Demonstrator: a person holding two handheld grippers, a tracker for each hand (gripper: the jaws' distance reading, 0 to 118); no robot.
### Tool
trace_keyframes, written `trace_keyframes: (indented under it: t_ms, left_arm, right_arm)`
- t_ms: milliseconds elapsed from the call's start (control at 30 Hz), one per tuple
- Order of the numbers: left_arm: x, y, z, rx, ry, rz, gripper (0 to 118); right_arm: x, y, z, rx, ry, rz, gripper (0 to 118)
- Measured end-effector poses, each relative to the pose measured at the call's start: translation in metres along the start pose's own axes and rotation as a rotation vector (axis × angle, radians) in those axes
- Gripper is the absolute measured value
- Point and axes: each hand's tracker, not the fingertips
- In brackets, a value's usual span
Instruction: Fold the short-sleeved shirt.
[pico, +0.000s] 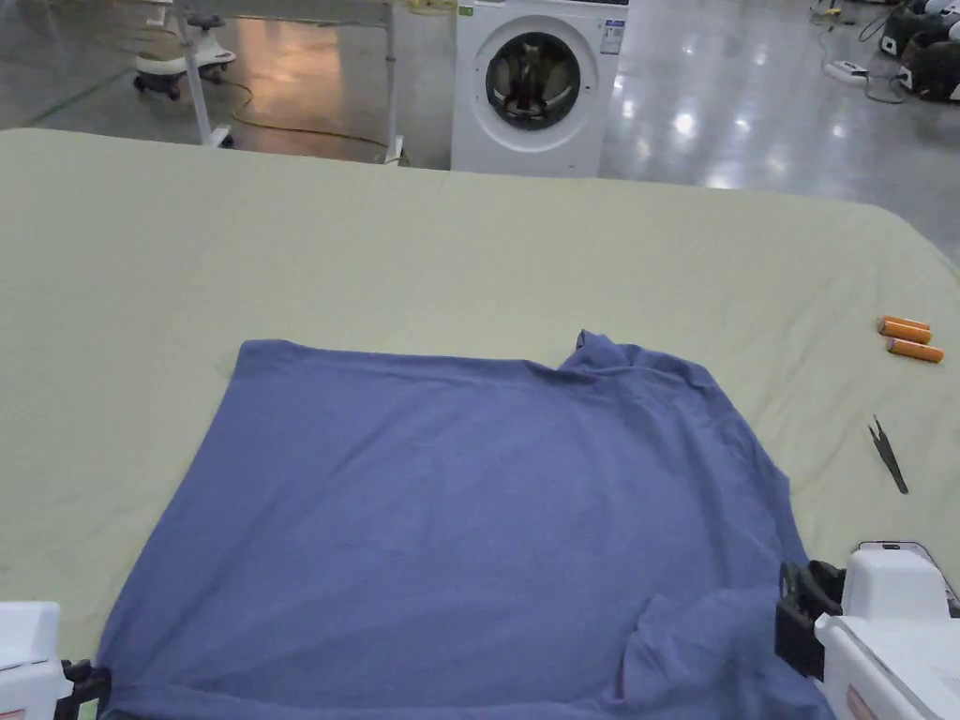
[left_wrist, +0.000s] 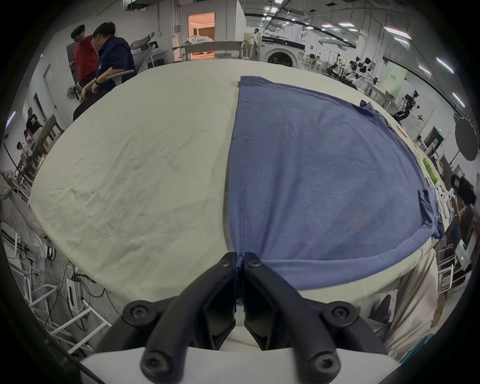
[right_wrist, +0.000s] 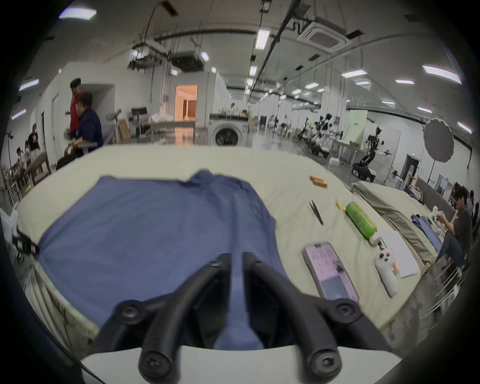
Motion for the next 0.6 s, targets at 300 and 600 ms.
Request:
trace_keyframes:
  t_ms: [300, 600]
  left_arm:
    - [-0.002, -0.003, -0.001, 0.007, -0.003, 0.0, 0]
    - [0.002, -0.006, 0.001, 0.005, -0.007, 0.001, 0]
  right_arm:
    - [0.021, -0.066, -0.011, -0.318, 0.025, -0.005, 61]
    - [0.022, -0.075, -0.021, -0.321, 0.123, -0.075, 10]
